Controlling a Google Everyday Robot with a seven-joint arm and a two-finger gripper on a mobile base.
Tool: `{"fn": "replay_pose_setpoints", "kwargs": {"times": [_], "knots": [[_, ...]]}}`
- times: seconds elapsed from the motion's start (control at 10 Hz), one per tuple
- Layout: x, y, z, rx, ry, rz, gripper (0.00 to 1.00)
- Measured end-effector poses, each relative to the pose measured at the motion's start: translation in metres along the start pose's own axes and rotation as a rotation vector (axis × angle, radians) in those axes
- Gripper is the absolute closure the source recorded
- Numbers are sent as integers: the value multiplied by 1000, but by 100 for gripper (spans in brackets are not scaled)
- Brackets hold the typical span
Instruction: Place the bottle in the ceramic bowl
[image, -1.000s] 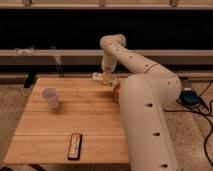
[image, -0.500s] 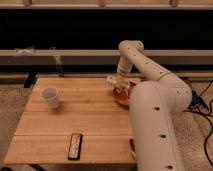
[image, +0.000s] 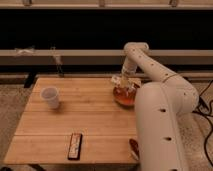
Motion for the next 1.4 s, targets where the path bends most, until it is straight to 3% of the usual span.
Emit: {"fn": "replay_pose_setpoints", "kwargs": {"times": [0.2, 0.4, 0.7, 1.0, 1.4], "knots": [[5, 1, -4, 7, 1, 4, 33], [14, 5, -5, 5, 3, 6, 21], [31, 11, -6, -3, 0, 7, 20], [38, 14, -21, 9, -29, 9, 20], [32, 29, -72, 26, -116, -42, 20]]}}
